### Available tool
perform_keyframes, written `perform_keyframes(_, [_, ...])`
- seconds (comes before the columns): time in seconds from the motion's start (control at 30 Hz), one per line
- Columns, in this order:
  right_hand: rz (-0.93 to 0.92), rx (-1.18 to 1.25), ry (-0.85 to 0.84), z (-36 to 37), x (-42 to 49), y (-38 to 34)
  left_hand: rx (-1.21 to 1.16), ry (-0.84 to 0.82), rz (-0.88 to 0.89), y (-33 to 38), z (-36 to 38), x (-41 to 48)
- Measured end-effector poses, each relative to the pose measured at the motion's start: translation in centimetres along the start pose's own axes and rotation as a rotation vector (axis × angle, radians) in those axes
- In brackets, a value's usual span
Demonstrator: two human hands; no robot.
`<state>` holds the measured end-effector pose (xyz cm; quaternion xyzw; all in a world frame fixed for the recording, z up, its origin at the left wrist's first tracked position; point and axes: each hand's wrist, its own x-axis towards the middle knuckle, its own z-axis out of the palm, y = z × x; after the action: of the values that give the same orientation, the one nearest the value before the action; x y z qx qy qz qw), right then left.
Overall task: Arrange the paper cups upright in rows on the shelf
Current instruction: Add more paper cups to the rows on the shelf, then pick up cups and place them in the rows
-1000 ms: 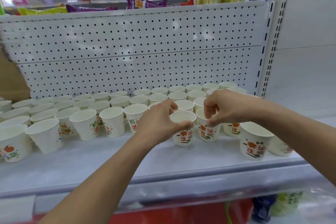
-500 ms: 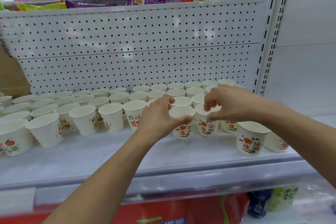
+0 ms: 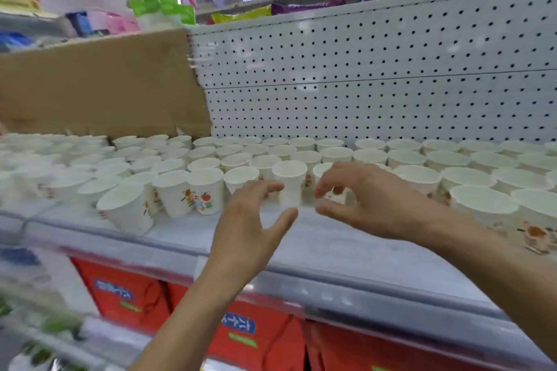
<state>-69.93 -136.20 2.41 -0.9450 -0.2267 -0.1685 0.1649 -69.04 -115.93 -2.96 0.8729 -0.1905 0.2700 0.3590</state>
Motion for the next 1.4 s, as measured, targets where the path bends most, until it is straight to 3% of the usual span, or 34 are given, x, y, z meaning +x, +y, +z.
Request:
perform_keyframes(0.2, [-0.040, 0.007, -0.037, 5.8, 7.9, -5.0, 0.316, 0.133, -0.009, -8.8, -7.6, 1.5])
perform_keyframes(0.33, [0.003, -0.088, -0.021, 8.5, 11.2, -6.0, 0.659, 0.011, 0.091, -12.3, -8.5, 3.8])
perform_keyframes(0.5, [0.007, -0.134, -0.050, 9.8, 12.2, -6.3, 0.757, -0.074, 0.162, -13.2, -8.4, 5.5])
perform_keyframes(0.6, [-0.016, -0.120, -0.025, 8.9, 11.0, -6.5, 0.653, -0.069, 0.206, -12.1, -8.6, 5.1])
perform_keyframes(0.7, [-0.015, -0.056, -0.017, 6.1, 7.8, -5.6, 0.395, -0.088, 0.202, -9.7, -8.5, 4.0])
perform_keyframes(0.83, [0.067, -0.052, -0.155, 0.8, 2.1, -3.1, 0.173, -0.212, 0.273, -5.8, -6.3, 2.5])
perform_keyframes(1.03, [0.149, -0.133, -0.232, -1.7, -1.6, -0.9, 0.154, -0.258, 0.333, -3.2, -2.9, 2.1])
perform_keyframes(1.13, [0.210, -0.079, -0.166, -1.3, -1.4, -0.9, 0.083, -0.235, 0.202, -2.4, -3.8, 2.3])
perform_keyframes(1.23, [0.284, -0.067, -0.188, -0.8, -0.4, -1.6, -0.026, -0.367, -0.026, -1.9, -4.1, 3.1])
perform_keyframes(1.4, [0.298, -0.034, -0.163, -0.5, 0.0, -2.8, -0.045, -0.417, -0.108, -2.1, -3.6, 3.8])
